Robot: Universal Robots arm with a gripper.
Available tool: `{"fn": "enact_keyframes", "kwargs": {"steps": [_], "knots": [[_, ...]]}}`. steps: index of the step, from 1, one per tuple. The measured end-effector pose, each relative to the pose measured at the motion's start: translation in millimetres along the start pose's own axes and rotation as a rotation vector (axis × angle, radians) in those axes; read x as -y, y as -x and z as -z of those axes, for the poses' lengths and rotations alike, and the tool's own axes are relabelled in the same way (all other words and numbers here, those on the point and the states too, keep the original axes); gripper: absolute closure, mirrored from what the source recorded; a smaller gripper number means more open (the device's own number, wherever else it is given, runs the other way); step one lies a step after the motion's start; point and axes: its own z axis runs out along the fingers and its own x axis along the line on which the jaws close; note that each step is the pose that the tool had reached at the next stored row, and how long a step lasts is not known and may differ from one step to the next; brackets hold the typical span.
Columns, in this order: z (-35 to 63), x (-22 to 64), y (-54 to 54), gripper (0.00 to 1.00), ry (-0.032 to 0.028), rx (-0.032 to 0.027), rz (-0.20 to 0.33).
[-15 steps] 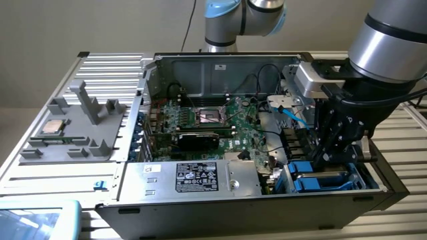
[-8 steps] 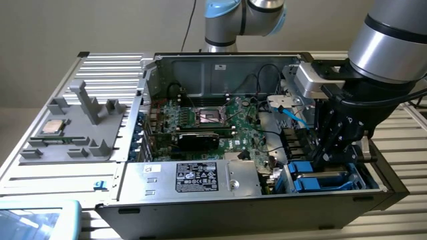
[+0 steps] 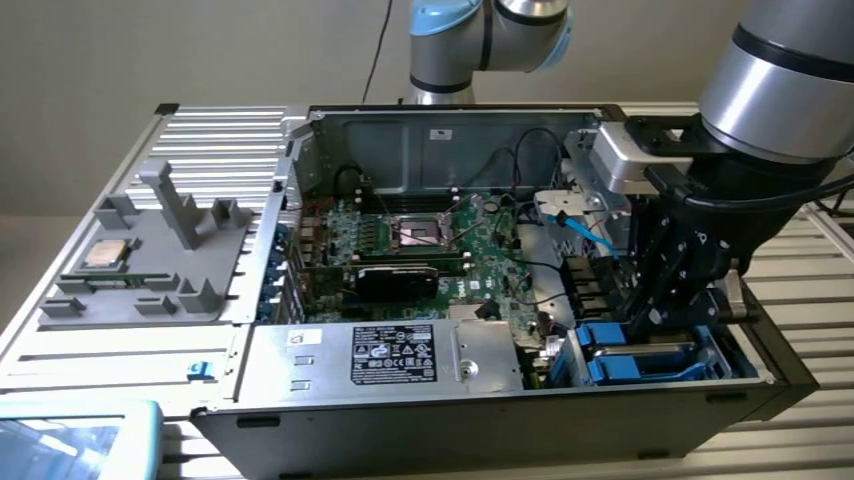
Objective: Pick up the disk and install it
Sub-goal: 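Insert the second disk wire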
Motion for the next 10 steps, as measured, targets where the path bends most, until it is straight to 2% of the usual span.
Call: {"fn": "enact_keyframes", "kwargs": {"steps": [6,10], "knots": [[26.2,1.0,-1.2,0.76,0.0,-0.0011,0.0],[43.5,5.6,-1.4,0.76,-0.0001,-0.0022,0.0]]}}
